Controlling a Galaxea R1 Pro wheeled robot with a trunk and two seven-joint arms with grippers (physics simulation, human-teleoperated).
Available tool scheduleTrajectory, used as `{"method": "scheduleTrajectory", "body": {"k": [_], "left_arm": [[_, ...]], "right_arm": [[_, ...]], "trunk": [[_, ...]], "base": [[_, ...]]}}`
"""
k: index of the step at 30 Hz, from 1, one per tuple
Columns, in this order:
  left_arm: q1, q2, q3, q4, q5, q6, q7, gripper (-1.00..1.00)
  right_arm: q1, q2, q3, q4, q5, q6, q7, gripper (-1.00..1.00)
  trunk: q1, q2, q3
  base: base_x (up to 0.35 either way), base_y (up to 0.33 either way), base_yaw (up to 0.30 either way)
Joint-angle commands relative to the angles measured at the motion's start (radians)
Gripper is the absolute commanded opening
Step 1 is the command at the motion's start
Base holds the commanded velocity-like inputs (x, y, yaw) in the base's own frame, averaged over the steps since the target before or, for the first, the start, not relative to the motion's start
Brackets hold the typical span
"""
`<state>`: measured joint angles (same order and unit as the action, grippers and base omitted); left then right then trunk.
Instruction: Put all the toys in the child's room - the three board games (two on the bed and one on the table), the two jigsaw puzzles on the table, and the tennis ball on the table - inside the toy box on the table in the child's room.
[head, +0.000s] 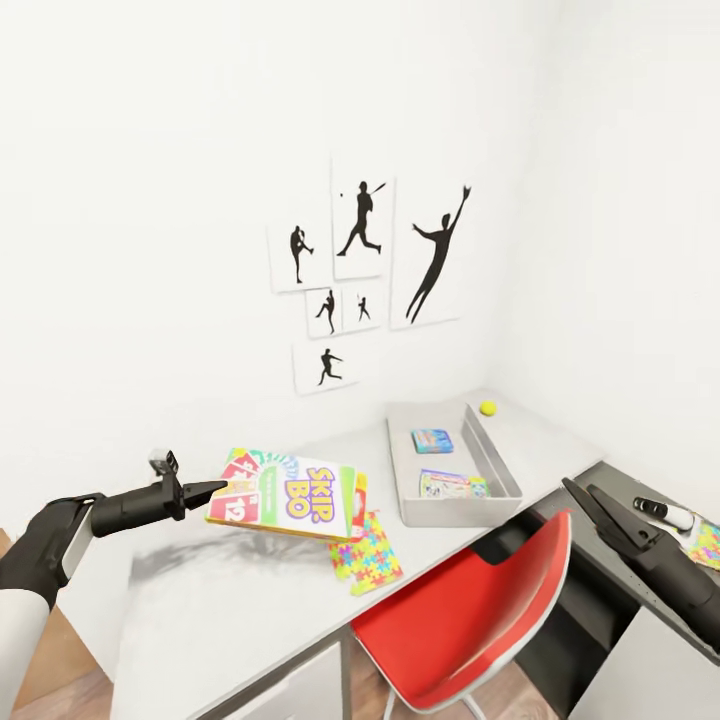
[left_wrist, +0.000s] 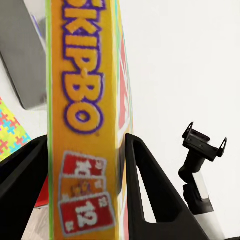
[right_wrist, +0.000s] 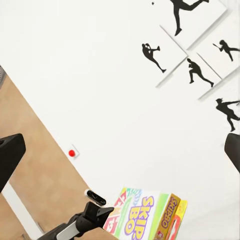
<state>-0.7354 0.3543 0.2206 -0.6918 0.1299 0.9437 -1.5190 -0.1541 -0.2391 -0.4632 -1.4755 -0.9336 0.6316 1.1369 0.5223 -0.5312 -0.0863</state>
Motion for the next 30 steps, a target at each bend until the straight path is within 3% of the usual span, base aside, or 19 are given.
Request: {"method": "scheduleTrajectory", "body": {"k": [1,21,30], "left_arm": [[-0.001,0.000,0.001,-0.001,0.002,0.010,-0.004,-1.00],[-0.001,-0.001,0.001,0.000,0.001,0.010,-0.004,-1.00],[0.000,-0.002,0.001,0.000,0.002,0.010,-0.004,-1.00]], "right_arm": [[-0.001,0.000,0.000,0.000,-0.005,0.007,0.001,1.00],[-0.001,0.000,0.000,-0.006,-0.004,0.005,0.001,1.00],[-0.001,0.000,0.000,-0.007,-0.004,0.005,0.001,1.00]], "trunk": [[0.001,-0.002,0.000],[0.001,-0.002,0.024],[0.001,-0.002,0.025]], "base": [[0.031,-0.320,-0.023],[0.130,-0.247,0.080],[0.159,-0.060,0.004]]}}
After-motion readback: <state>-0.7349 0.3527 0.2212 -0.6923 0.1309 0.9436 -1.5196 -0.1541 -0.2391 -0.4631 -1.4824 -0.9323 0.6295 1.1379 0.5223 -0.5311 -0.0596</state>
